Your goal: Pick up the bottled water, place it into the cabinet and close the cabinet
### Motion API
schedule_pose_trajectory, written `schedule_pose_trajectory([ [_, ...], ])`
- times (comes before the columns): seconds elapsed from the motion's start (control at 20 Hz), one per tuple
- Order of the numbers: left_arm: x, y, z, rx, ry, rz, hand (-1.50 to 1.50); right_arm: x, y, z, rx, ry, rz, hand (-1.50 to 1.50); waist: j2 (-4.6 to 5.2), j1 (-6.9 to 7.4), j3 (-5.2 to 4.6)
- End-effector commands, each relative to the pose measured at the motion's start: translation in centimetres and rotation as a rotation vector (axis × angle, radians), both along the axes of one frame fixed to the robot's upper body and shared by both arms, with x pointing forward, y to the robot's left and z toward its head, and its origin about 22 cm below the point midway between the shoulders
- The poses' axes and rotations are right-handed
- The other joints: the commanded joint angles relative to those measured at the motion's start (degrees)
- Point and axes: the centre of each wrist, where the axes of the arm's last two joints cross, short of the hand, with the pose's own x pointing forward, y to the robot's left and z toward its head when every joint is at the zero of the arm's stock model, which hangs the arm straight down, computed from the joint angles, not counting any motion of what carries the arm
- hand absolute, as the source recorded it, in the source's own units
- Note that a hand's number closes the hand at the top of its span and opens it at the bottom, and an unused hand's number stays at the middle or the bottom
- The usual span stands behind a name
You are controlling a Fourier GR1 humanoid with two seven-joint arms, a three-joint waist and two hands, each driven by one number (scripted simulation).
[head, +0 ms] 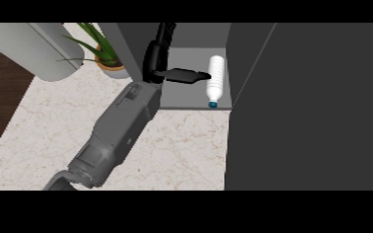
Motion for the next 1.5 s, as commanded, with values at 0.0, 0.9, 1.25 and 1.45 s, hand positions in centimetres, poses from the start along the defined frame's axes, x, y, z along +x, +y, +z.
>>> schedule_pose_trajectory([
  [0.0, -1.5, 4.3, -2.0, -0.077, 0.047, 0.037, -1.50, -0.5, 0.1, 0.4, -0.001, -0.005, -0.018, -1.50, -0.71, 2.02, -0.25],
  [0.9, -17.9, 3.2, 0.5, -0.252, 0.099, -0.123, -1.50, -0.7, 0.7, 1.6, -0.085, -0.034, 0.052, -1.50, -0.41, 2.24, -0.23],
  [1.25, -23.8, 7.8, 4.3, -0.273, 0.031, -0.089, -1.50, -1.0, 0.8, 1.3, -0.231, 0.007, 0.309, 1.50, -0.02, 1.34, -0.26],
  [1.45, -28.0, 9.9, 4.9, -0.268, 0.015, -0.037, -1.50, -1.5, 1.6, 2.9, -0.267, -0.048, 0.428, 1.50, -0.19, 1.92, -0.30],
])
